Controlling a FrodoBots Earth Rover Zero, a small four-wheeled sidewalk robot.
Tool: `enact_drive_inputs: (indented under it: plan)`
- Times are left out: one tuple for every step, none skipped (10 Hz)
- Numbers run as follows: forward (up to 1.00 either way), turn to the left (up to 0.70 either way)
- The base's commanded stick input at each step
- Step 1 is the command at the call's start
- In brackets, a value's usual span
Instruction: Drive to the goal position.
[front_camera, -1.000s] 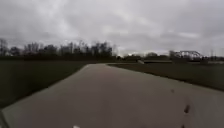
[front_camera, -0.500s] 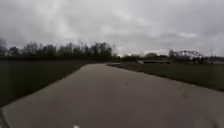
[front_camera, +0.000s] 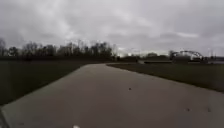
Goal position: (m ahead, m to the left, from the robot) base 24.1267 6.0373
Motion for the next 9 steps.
enact_drive_inputs:
  plan:
    - [1.0,0.0]
    - [1.0,0.0]
    - [1.0,0.0]
    - [1.0,0.0]
    - [1.0,0.0]
    - [1.0,0.0]
    - [1.0,0.0]
    - [1.0,0.0]
    - [1.0,0.0]
